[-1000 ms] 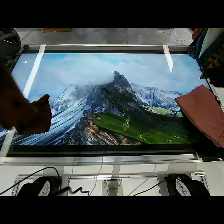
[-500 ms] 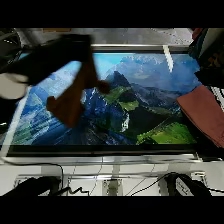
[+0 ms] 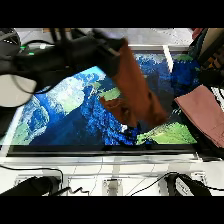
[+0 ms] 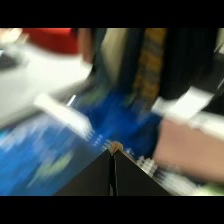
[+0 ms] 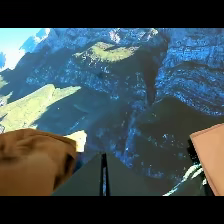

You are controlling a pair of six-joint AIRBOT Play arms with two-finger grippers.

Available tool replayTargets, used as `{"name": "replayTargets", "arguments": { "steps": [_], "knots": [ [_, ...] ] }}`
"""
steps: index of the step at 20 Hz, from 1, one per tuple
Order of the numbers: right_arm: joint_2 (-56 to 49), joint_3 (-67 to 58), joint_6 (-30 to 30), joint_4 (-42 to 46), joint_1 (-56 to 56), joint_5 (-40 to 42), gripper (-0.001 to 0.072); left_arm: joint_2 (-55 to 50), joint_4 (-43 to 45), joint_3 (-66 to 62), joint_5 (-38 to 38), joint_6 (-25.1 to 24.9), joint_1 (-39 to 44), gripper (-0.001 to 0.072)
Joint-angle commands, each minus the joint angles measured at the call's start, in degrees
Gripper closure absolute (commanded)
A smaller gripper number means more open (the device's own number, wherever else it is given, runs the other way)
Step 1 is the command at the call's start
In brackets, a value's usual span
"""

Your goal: Fold the clothes and pants, and hang the long-sleeved shirts on hangers.

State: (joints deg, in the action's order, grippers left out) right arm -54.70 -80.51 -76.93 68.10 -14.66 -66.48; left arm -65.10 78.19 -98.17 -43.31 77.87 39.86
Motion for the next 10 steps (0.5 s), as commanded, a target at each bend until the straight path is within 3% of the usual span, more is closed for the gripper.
{"name": "replayTargets", "arguments": {
  "steps": [1,3,4,10],
  "knots": [
    [0.0,0.0,0.0,0.3,0.0,-0.3,0.0701,3.1,13.3,-0.2,-26.3,4.1,-5.1,0.0695],
    [-0.3,0.0,0.0,0.3,0.0,-1.6,0.0701,2.9,18.2,1.0,-36.5,4.4,-9.4,0.0695],
    [-0.8,0.2,0.2,0.3,0.0,-2.8,0.0701,2.8,18.9,3.2,-36.7,4.4,-11.8,0.0695],
    [-3.8,14.1,9.0,-4.8,0.1,-10.6,0.0702,2.8,18.9,28.4,-22.9,7.2,-26.8,0.0695]
  ]
}}
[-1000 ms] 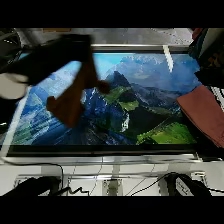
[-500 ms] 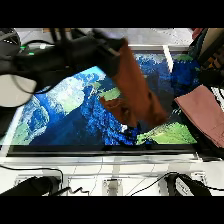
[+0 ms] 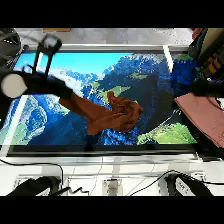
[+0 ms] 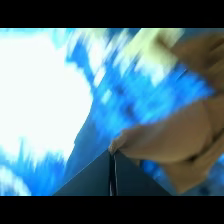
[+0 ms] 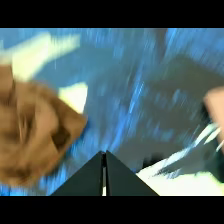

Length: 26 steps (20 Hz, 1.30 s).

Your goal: Fold the clothes and pants, and hang the long-sleeved shirts on hangers.

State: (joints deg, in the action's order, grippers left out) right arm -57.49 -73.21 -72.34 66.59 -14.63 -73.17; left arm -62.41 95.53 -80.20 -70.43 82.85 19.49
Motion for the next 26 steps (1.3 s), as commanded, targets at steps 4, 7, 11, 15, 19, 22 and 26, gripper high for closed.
{"name": "replayTargets", "arguments": {
  "steps": [4,7,11,15,19,22,26],
  "knots": [
    [-1.0,20.8,6.5,-11.5,0.0,0.4,0.0698,0.1,1.5,19.5,11.4,4.3,-12.7,0.0672],
    [-1.0,26.7,6.5,-16.8,0.0,7.0,0.0476,0.1,1.5,20.0,12.4,4.2,-13.9,0.0033],
    [-1.0,27.4,6.5,-17.3,0.0,10.3,0.0438,-0.1,-5.2,20.1,12.1,2.3,-13.8,0.0013],
    [-1.0,27.4,6.5,-17.2,0.0,10.5,0.0438,-4.4,-27.3,20.2,6.3,-12.8,-13.7,0.0073],
    [-1.0,27.4,6.5,-17.2,0.0,11.3,0.0439,-13.0,-30.5,20.2,4.8,-13.4,-11.5,0.0088],
    [-1.0,27.4,6.5,-17.2,0.0,11.3,0.0440,-19.4,-30.5,20.2,5.0,-13.4,-9.2,0.0088],
    [-1.0,27.4,6.5,-17.2,0.0,11.3,0.0447,-25.7,-31.6,20.2,6.4,-13.4,-6.7,0.0088]
  ]
}}
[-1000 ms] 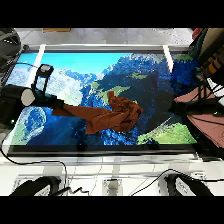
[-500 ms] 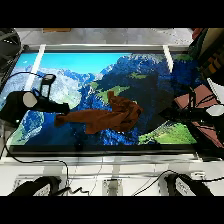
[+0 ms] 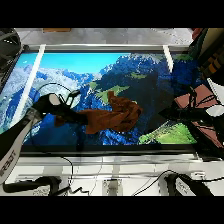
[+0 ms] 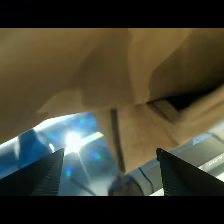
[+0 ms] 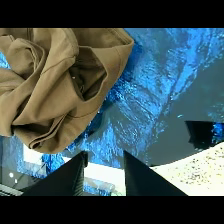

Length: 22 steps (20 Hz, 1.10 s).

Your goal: Fold the clothes and pants, and hang the long-sleeved shirts on hangers.

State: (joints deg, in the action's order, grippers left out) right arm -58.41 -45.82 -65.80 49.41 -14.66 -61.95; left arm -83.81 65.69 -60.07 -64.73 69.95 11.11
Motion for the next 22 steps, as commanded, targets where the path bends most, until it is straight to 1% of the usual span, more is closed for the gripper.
{"name": "replayTargets", "arguments": {
  "steps": [1,3,4,5,6,7,8,10,11,12,14,15,16,19,20,21,22],
  "knots": [
    [0.0,0.0,0.0,0.0,0.1,0.1,0.0447,-5.1,-2.9,0.0,1.6,-0.5,2.1,0.0089],
    [0.0,0.0,0.0,0.2,0.1,0.1,0.0448,-5.6,-4.0,0.0,4.0,-0.5,2.9,0.0090],
    [0.0,0.0,0.0,0.3,0.1,0.1,0.0448,-5.7,-4.5,0.0,4.9,-0.5,3.3,0.0107],
    [0.0,0.0,0.0,0.3,0.1,0.1,0.0447,-5.7,-4.7,0.0,5.5,-0.5,3.5,0.0174],
    [0.0,0.0,0.0,0.3,0.1,0.1,0.0447,-5.7,-4.9,0.0,5.7,-0.5,3.6,0.0226],
    [0.0,0.0,0.0,0.4,0.1,0.1,0.0448,-5.8,-4.9,0.0,5.7,-0.5,3.7,0.0251],
    [0.0,0.0,0.0,0.3,0.1,0.1,0.0448,-5.9,-4.9,0.0,5.7,-0.5,3.8,0.0306],
    [0.0,0.0,0.0,0.3,0.1,0.1,0.0448,-5.9,-4.9,0.0,5.7,-0.5,3.8,0.0545],
    [0.0,0.0,0.0,0.3,0.1,0.1,0.0447,-5.9,-4.9,0.0,5.6,-0.5,3.8,0.0649],
    [0.0,0.0,0.0,0.4,0.1,0.1,0.0448,-5.8,-4.9,0.0,5.6,-0.6,3.8,0.0693],
    [0.0,0.0,0.0,0.4,0.1,0.8,0.0448,-5.0,-4.9,-0.2,5.5,-1.1,3.8,0.0693],
    [0.0,0.0,0.0,0.4,0.1,1.5,0.0448,-3.8,-4.8,-0.2,5.2,-2.5,3.7,0.0694],
    [0.0,0.0,0.0,0.4,0.1,2.4,0.0447,-2.2,-4.8,-0.2,4.9,-3.4,3.7,0.0694],
    [-0.3,0.0,0.0,0.3,0.1,5.1,0.0446,5.1,-4.0,-0.2,4.1,-3.6,3.7,0.0693],
    [-1.0,0.1,0.0,0.2,0.2,5.4,0.0417,7.5,-4.1,-0.2,4.1,-3.5,3.7,0.0693],
    [-1.8,0.1,0.0,0.1,1.0,5.7,0.0301,10.0,-4.1,-0.2,4.1,-3.5,3.7,0.0693],
    [-3.1,0.1,0.0,0.0,2.8,5.7,0.0258,11.9,-4.4,-0.2,4.1,-3.5,3.7,0.0694]
  ]
}}
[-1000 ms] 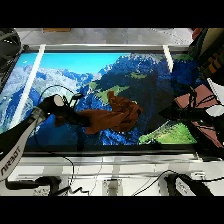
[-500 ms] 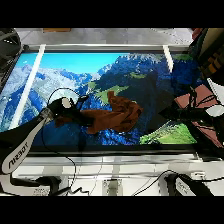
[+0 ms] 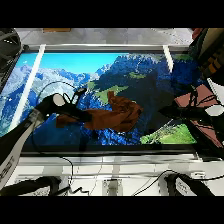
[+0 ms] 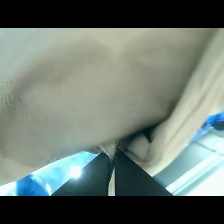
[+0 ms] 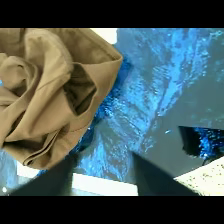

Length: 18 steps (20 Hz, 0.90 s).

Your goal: Fold the clothes and pants, and hang the long-sleeved shirts on hangers.

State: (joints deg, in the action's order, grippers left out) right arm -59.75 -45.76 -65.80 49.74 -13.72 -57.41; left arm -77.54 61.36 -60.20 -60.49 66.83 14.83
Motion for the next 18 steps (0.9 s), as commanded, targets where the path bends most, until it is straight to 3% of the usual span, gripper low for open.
{"name": "replayTargets", "arguments": {
  "steps": [1,7,12,15,16,18],
  "knots": [
    [-3.3,0.1,0.0,-0.4,4.4,1.7,0.0259,7.5,-0.2,-0.1,-0.1,-0.4,0.0,0.0694],
    [-15.5,-0.3,-5.8,-0.2,19.4,23.0,0.0258,10.0,-0.2,-0.1,-0.2,0.7,0.1,0.0693],
    [-25.4,-5.7,-9.1,0.3,19.8,24.2,0.0260,10.0,-0.2,-0.1,-0.1,0.7,0.1,0.0693],
    [-29.8,-10.4,-16.0,5.2,19.8,23.9,0.0271,10.0,-0.2,-0.1,-0.1,0.7,0.1,0.0693],
    [-30.7,-11.6,-19.6,7.4,19.8,24.0,0.0313,10.0,-0.1,-0.1,-0.1,0.7,0.1,0.0694],
    [-31.3,-13.5,-21.2,9.4,19.8,24.0,0.0521,10.0,-0.1,-0.1,-0.1,0.7,0.1,0.0694]
  ]
}}
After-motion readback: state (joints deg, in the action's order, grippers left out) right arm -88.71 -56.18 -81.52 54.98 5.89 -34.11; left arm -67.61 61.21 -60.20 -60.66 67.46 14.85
